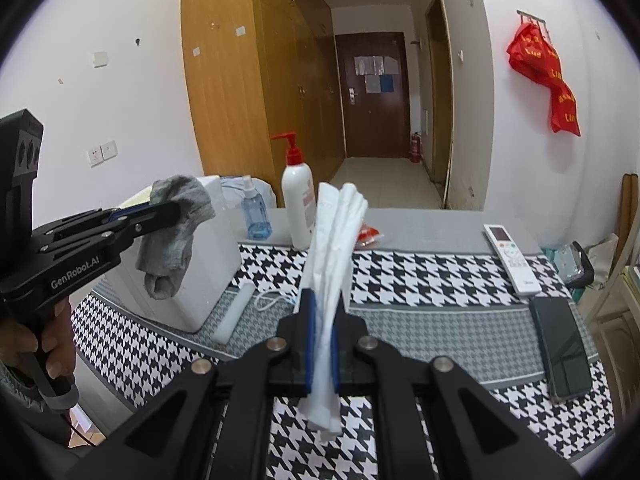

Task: Organize soft objects
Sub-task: 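Carry the grey sock and white mask over the white foam box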

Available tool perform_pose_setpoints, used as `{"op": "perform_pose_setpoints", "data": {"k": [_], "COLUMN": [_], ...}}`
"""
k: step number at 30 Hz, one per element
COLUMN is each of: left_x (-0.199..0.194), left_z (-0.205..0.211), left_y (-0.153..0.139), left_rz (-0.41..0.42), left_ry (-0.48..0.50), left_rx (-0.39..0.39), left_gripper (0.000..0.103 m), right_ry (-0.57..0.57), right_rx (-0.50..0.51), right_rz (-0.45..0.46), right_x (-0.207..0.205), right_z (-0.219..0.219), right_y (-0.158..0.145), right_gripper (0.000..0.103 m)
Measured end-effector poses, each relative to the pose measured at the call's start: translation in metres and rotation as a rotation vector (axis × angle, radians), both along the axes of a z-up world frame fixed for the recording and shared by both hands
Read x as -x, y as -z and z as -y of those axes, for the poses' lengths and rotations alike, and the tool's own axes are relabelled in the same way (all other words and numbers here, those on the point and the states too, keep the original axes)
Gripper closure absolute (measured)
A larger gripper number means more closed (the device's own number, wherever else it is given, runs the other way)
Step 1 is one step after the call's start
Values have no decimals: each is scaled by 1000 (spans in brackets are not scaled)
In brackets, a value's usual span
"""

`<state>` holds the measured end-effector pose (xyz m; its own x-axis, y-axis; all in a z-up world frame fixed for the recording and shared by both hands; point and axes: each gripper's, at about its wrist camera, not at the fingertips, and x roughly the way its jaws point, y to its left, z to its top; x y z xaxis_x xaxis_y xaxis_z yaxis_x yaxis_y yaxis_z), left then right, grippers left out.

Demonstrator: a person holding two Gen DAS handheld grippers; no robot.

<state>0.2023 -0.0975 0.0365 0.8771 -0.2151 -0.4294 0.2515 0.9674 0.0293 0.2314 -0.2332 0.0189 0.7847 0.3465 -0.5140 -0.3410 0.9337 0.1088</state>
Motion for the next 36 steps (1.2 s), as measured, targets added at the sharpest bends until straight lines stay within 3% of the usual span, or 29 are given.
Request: {"op": "perform_pose_setpoints", "data": {"k": [29, 36], "left_x": [9, 10], "left_z": [-48, -66], "left_y": [-45, -57], "left_rz": [120, 156], "left_ry": [-112, -177], "left_rx": [22, 9], "left_gripper": [93, 93], "right_ry": [-117, -167], "right_rx": [-34, -26], "right_rz": [143, 167], "right_x": [-19, -19], "right_z": [-45, -61], "right_y": [-54, -64], "right_gripper": [94, 94]}}
